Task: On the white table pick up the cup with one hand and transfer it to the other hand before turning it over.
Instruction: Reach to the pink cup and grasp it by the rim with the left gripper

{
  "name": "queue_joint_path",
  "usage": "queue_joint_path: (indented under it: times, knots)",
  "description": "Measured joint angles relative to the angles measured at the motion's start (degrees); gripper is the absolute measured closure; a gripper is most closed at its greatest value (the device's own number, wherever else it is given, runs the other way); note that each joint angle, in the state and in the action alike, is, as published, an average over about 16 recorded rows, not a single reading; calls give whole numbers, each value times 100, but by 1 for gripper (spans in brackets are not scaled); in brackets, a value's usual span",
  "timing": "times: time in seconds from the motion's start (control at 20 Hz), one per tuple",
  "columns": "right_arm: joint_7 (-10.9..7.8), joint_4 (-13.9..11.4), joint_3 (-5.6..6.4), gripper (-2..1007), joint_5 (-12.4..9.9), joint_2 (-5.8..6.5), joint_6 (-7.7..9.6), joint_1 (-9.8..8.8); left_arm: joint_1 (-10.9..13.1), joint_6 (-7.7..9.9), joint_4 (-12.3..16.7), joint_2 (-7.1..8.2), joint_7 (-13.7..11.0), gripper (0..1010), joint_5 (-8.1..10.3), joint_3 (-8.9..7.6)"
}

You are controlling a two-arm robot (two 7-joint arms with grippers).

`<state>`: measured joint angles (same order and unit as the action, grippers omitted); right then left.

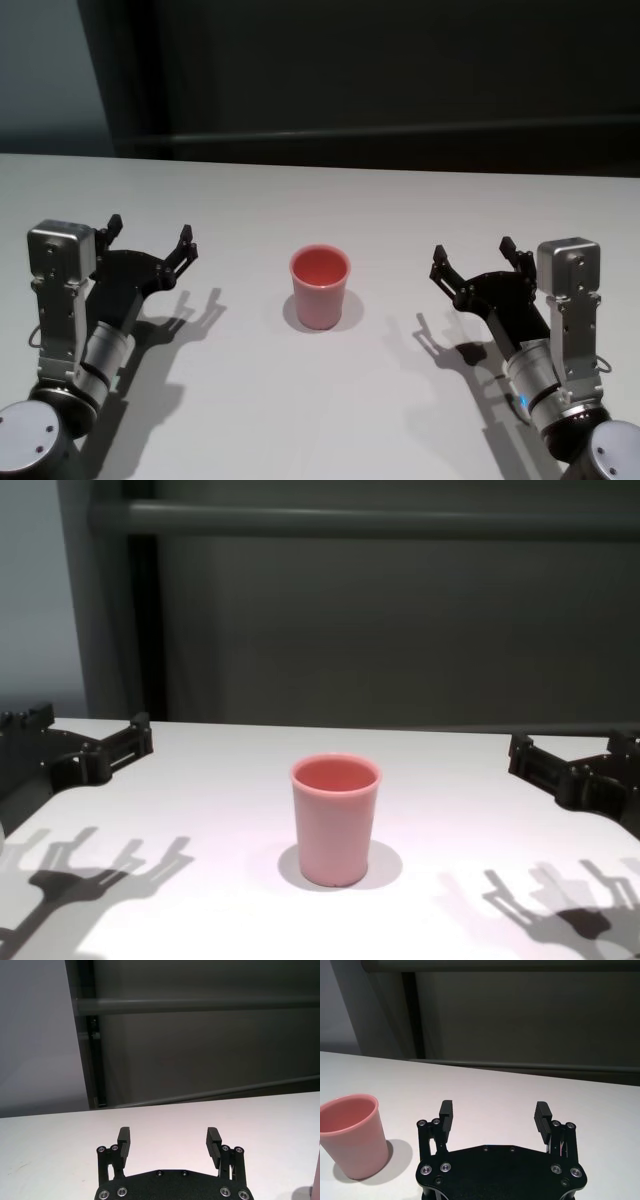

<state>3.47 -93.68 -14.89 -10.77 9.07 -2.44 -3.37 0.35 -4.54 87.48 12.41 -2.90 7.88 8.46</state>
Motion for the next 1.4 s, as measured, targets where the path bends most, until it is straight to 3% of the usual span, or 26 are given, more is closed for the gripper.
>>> queue_joint_path:
  times: [0.95,1.2,1.4]
  knots:
    - [0,0,0,3,0,0,0,0,5,10,9,-2,-20,9,-20,-21]
    - [0,0,0,3,0,0,0,0,15,51,78,55,-110,9,-116,-55]
    - [0,0,0,3,0,0,0,0,12,120,194,184,-260,9,-279,-63]
